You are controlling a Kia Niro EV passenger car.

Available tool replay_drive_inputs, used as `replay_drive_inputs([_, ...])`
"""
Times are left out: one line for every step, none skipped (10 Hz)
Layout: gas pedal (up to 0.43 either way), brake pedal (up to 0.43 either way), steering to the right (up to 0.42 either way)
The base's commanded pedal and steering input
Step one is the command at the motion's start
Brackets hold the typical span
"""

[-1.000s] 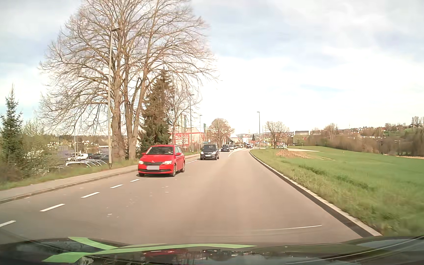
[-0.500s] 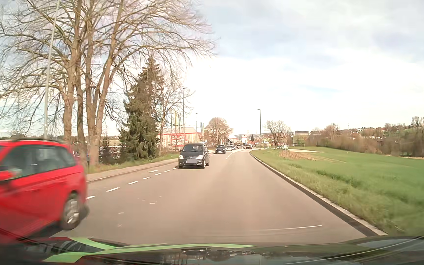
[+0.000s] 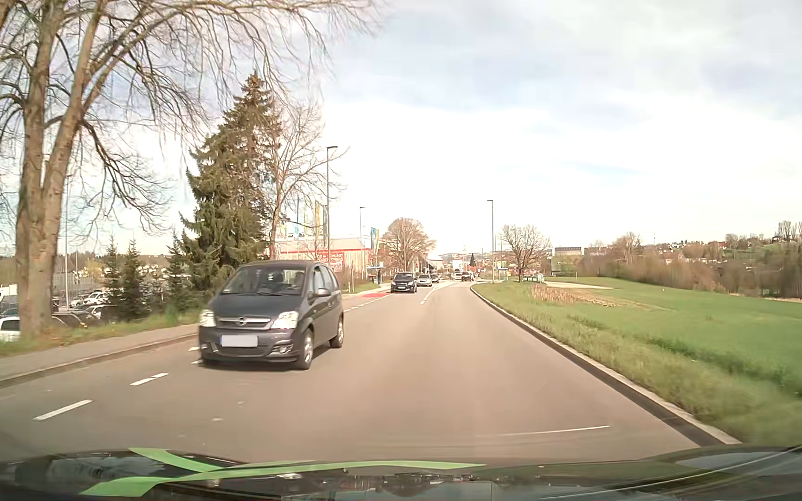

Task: Follow the waypoints while adhering to traffic rules and regulations

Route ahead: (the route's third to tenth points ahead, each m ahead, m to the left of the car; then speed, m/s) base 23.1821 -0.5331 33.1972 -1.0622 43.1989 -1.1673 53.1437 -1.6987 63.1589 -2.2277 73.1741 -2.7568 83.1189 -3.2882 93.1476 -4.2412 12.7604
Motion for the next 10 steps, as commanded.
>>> replay_drive_inputs([0.008,0.000,0.009])
replay_drive_inputs([0.008,0.000,0.009])
replay_drive_inputs([0.008,0.000,0.009])
replay_drive_inputs([0.008,0.000,0.008])
replay_drive_inputs([0.008,0.000,0.007])
replay_drive_inputs([0.008,0.000,0.006])
replay_drive_inputs([0.008,0.000,0.006])
replay_drive_inputs([0.020,0.000,0.005])
replay_drive_inputs([0.020,0.000,0.005])
replay_drive_inputs([0.020,0.000,0.004])
